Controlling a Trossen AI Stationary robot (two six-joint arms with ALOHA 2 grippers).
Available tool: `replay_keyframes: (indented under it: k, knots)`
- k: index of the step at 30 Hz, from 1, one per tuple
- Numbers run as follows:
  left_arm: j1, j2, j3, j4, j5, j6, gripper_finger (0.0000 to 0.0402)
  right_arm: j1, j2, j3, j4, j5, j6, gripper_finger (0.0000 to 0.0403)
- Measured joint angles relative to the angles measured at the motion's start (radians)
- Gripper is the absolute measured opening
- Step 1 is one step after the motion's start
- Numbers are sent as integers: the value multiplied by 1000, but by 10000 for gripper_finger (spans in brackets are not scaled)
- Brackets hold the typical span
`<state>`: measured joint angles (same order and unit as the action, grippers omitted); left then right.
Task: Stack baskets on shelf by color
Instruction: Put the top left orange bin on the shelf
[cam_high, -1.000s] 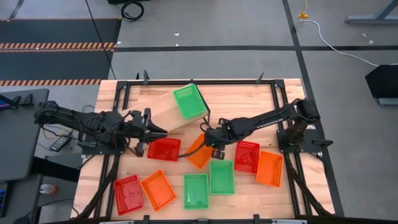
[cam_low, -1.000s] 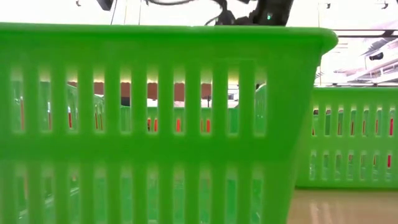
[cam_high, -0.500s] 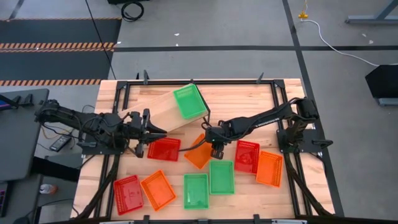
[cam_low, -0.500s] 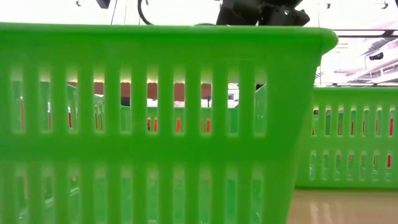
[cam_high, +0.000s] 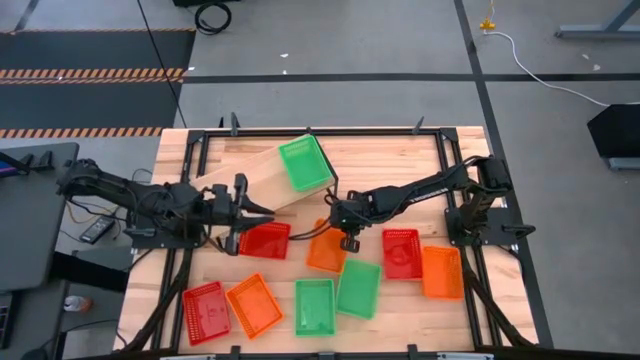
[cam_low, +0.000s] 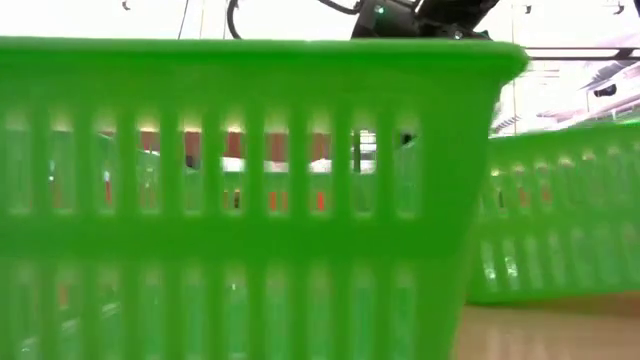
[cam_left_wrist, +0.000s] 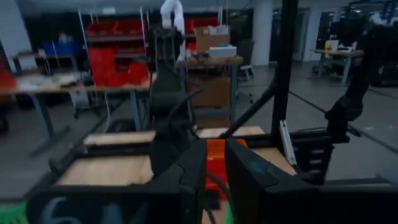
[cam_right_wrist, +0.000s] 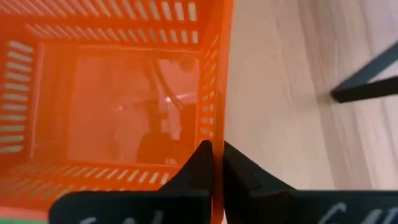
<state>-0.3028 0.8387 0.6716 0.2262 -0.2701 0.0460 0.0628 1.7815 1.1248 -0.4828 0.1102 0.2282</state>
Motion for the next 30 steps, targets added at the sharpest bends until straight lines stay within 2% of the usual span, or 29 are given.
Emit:
replay_keyframes:
  k: [4, 10, 17, 23, 26, 30]
  knots:
    - [-52, 0, 0, 50, 5, 101, 62, 0, -1, 30, -5, -3, -13, 24]
    - [-175, 0, 0, 143, 126, 185, 62, -1, -1, 99, -5, 1, -47, 14]
    - [-249, 24, 0, 76, -75, 216, 60, -7, -1, 233, -55, -6, -84, 14]
    - [-249, 129, 46, 49, -94, 220, 68, -4, -1, 365, -124, -14, -112, 14]
    - [-251, 215, 149, -80, -94, 188, 77, -13, -1, 384, -146, -33, -116, 15]
    - [-252, 363, 376, -428, -111, 74, 94, -25, -1, 385, -192, -34, -116, 15]
